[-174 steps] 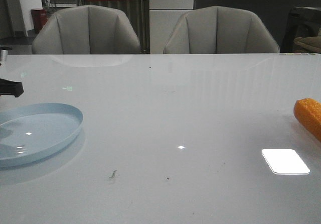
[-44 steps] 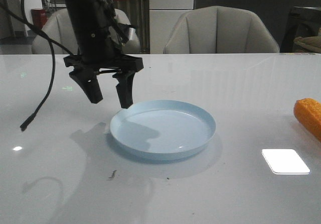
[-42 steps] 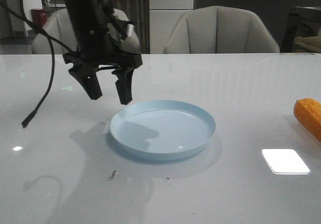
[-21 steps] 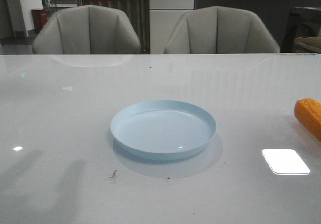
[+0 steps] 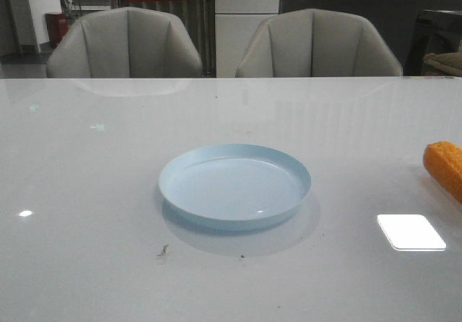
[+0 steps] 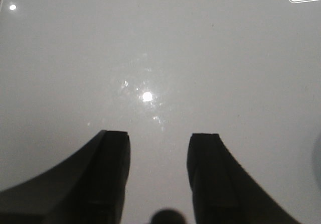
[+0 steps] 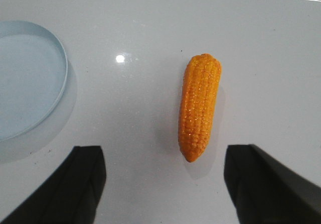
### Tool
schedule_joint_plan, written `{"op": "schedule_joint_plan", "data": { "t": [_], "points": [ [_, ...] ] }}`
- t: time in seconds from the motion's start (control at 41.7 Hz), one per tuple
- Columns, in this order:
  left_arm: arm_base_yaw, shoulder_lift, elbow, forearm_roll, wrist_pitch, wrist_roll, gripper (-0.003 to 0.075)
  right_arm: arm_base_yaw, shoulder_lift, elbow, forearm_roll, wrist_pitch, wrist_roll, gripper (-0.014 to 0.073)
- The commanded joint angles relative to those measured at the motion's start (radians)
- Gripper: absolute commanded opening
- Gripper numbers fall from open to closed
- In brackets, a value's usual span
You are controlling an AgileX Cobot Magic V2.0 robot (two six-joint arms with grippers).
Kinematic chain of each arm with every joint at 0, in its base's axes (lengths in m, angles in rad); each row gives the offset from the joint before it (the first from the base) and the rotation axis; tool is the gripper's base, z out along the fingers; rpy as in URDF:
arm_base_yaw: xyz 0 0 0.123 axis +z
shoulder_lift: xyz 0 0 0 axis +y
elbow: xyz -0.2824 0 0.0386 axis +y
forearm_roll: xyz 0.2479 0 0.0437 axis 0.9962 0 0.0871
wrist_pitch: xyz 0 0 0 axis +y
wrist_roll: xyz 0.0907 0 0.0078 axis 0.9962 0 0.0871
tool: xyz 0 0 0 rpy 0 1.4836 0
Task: Place corn on plate with both arms
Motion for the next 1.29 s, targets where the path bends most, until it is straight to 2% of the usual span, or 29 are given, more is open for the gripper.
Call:
{"op": "schedule_joint_plan", "data": {
  "t": [0.0, 0.192, 0.336, 0.48, 0.623, 0.839, 0.983, 1.271],
  "points": [
    [0.001, -0.14, 0.144, -0.028, -0.178, 0.03, 0.0337, 0.001, -0.01, -0.036, -0.007, -0.059, -0.005, 0.0597],
    [0.001, -0.302, 0.44, -0.028, -0.297, 0.03, 0.0337, 0.001, -0.01, -0.036, -0.007, -0.049, -0.005, 0.0597],
    [0.001, -0.379, 0.542, -0.035, -0.326, 0.03, 0.0337, 0.001, -0.01, -0.036, -0.007, -0.017, -0.005, 0.0597],
    [0.001, -0.405, 0.554, -0.037, -0.314, 0.03, 0.0337, -0.005, 0.013, -0.053, -0.014, -0.002, -0.004, 0.0597],
    [0.001, -0.405, 0.554, -0.039, -0.314, 0.03, 0.0337, -0.036, 0.09, -0.154, -0.014, 0.027, 0.003, 0.0597],
    [0.001, -0.405, 0.554, -0.062, -0.311, 0.03, 0.0337, -0.115, 0.31, -0.373, -0.014, 0.183, 0.008, 0.0597],
    [0.001, -0.405, 0.554, -0.062, -0.311, 0.03, 0.0337, -0.121, 0.458, -0.485, -0.014, 0.227, 0.006, 0.0597],
    [0.001, -0.405, 0.554, -0.062, -0.311, 0.03, 0.0335, -0.121, 0.71, -0.608, -0.016, 0.297, 0.006, 0.0597]
  ]
}}
